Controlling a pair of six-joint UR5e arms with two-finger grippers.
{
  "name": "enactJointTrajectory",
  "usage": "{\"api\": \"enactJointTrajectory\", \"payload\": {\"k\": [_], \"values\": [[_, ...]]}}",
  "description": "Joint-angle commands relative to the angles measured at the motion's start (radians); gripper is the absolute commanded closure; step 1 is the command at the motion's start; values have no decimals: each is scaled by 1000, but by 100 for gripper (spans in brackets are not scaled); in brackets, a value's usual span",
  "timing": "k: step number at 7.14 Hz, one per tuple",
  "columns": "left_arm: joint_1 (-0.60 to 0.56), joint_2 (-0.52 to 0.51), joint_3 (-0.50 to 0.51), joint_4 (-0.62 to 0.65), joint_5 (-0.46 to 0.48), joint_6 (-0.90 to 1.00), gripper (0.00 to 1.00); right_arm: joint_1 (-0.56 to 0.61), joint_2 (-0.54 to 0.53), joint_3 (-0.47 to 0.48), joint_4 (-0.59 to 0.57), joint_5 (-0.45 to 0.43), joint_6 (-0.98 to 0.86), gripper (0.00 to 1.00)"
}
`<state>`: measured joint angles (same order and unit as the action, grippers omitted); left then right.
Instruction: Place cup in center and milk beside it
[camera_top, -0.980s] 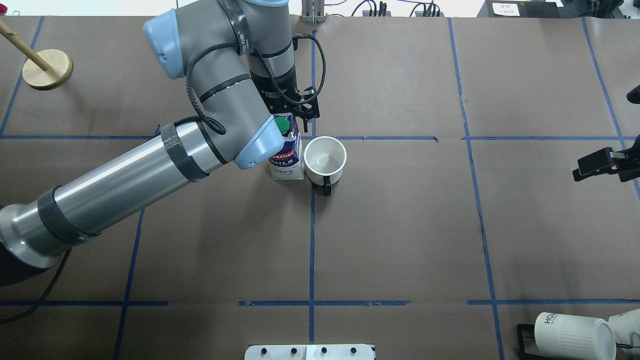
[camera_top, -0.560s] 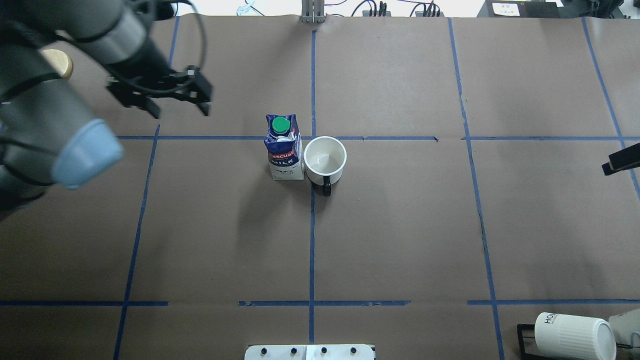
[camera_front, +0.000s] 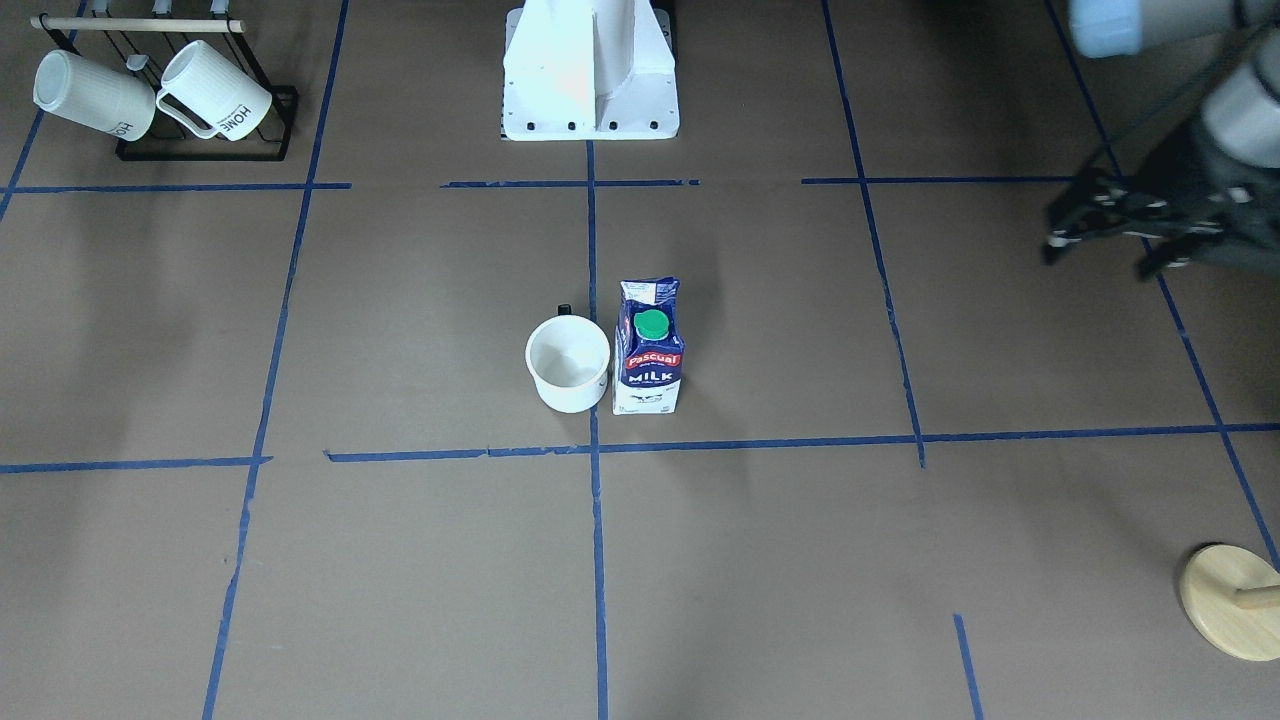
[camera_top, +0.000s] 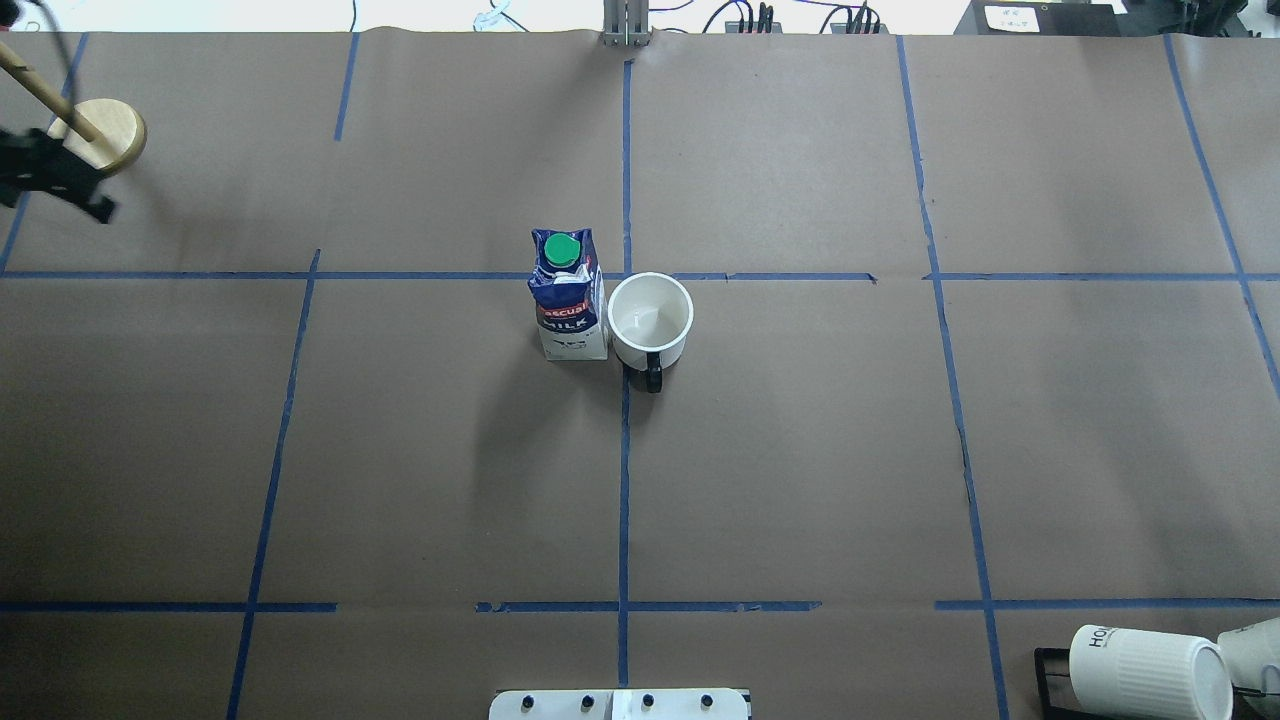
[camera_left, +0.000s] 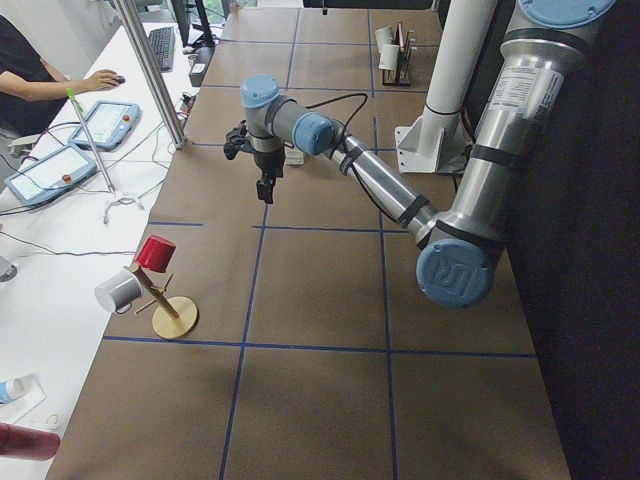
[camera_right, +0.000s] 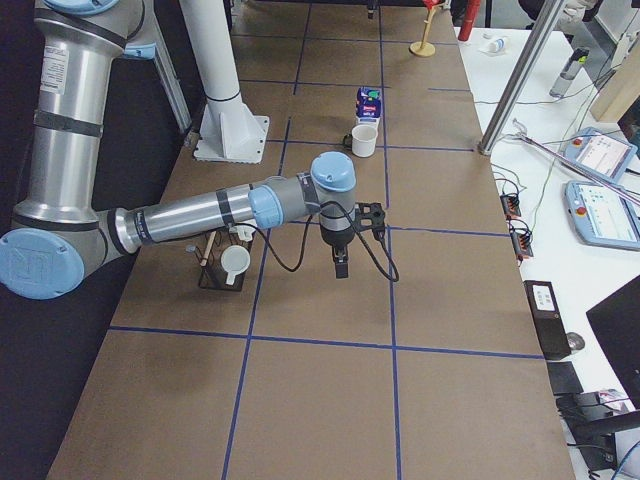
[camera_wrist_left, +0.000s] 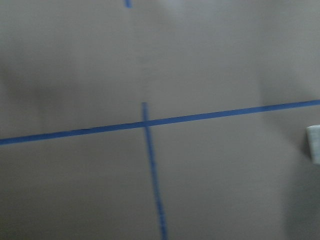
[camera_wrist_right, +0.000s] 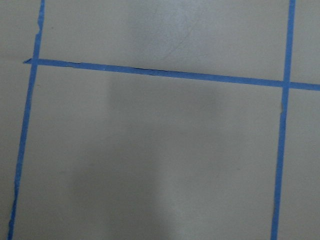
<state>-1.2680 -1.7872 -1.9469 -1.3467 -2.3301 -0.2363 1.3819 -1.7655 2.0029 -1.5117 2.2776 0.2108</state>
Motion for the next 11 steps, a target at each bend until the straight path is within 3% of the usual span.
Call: {"api": "enactJointTrajectory", "payload": {"k": [1, 2, 3, 4, 8, 9, 11], "values": [[-205, 84, 168, -2, 0, 414, 0, 141, 6, -65, -95, 0, -277, 0], [-291, 81, 286, -15, 3, 555, 0, 187, 6, -68, -157, 0, -363, 0], [-330, 83, 334, -11, 0, 593, 0, 207, 3, -72, -215, 23, -434, 0], [-333, 100, 341, -12, -3, 594, 0, 209, -21, -81, -228, 75, -450, 0], [-332, 124, 338, -12, -3, 538, 0, 204, -22, -137, -217, 69, -452, 0], [-333, 135, 279, -5, 6, 538, 0, 203, -19, -133, -216, 71, -452, 0], [-335, 205, 260, -9, -2, 546, 0, 203, -19, -150, -177, 72, -441, 0]]}}
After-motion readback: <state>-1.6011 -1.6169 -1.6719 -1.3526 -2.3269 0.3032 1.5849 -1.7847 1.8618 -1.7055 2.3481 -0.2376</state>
